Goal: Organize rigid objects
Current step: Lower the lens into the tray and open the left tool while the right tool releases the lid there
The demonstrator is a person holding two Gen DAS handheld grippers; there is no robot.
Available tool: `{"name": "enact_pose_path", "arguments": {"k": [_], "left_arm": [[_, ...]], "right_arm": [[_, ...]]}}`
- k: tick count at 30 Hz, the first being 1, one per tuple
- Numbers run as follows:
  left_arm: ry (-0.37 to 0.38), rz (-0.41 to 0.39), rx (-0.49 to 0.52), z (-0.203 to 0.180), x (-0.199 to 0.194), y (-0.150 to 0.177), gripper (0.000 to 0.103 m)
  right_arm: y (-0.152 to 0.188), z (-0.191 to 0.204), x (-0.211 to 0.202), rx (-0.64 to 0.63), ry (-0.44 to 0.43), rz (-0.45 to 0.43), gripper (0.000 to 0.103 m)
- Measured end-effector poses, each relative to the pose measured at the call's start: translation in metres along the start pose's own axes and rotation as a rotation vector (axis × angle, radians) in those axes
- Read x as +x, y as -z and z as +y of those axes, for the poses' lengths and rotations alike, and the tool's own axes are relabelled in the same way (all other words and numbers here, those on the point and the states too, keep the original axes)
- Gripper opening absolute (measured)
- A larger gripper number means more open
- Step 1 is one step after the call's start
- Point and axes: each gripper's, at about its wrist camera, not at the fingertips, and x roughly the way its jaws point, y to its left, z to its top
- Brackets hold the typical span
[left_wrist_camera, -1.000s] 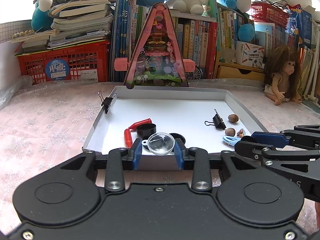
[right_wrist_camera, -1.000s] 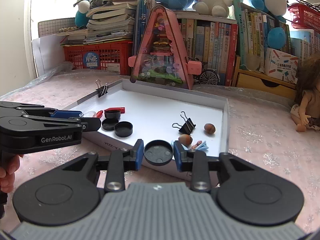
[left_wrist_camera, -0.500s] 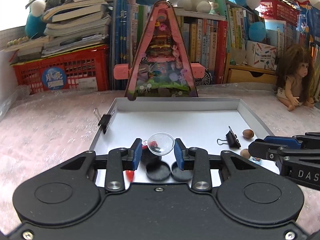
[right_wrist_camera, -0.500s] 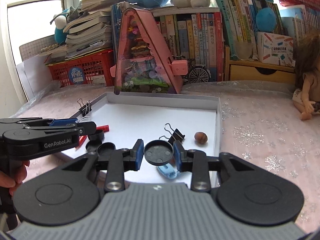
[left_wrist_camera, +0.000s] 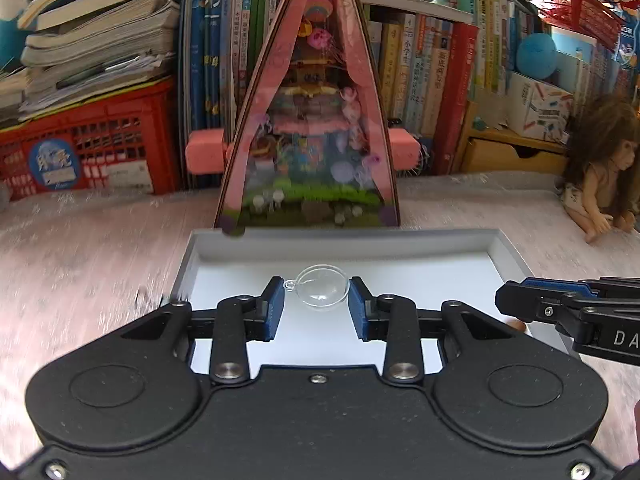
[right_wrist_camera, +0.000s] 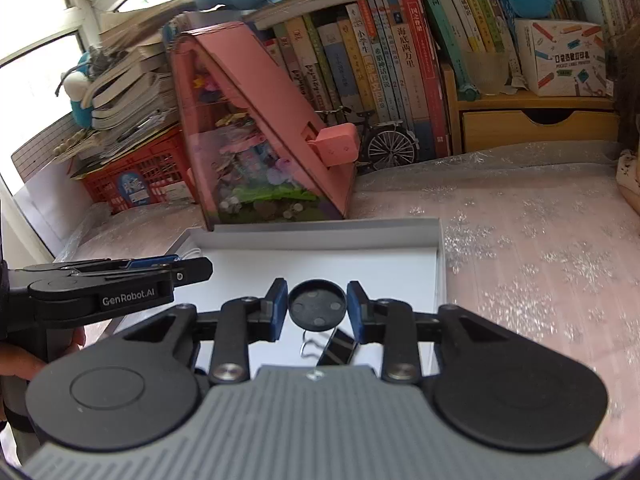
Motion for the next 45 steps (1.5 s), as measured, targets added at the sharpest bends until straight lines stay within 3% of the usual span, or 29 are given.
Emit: {"name": "enact_pose_path", "arguments": {"k": [9,21,34,37,40,42,45], "left_arm": [[-0.051,0.035,-0.005,0.004,0.037,0.001,0.033],[-0.058,0.037,0.053,-0.003,0.046,0.017,0.033],[-0.058,0.048,0.046,-0.002,0.048,0.018,0.033],[-0.078,0.05,0.057,-0.004,0.045,0.016,0.033],[-0.095,0.013,0.069,-0.006,0.036,0.015,0.047],[-0.1,-0.013,0.078,-0.007,0.028,0.015,0.052],[-0.088,-0.041,0.083,-0.009,0.013,0.016,0.057]], "right_arm": [[-0.008,-0.01,0.028,-0.006,0.048,0.035,0.037],[0.005,-0.007,0.052,-0.065,0.1,0.08,0.037],[0.008,0.0,0.054,-0.117,0.117,0.089,0.037],[0.007,0.002,0.052,-0.135,0.11,0.091,0.042],[0.006,0.005,0.045,-0.144,0.112,0.061,0.043],[0.007,0.005,0.038,-0.132,0.107,0.045,0.056],[0.01,0.009,0.026,-0.149,0.101,0.011,0.058]]}}
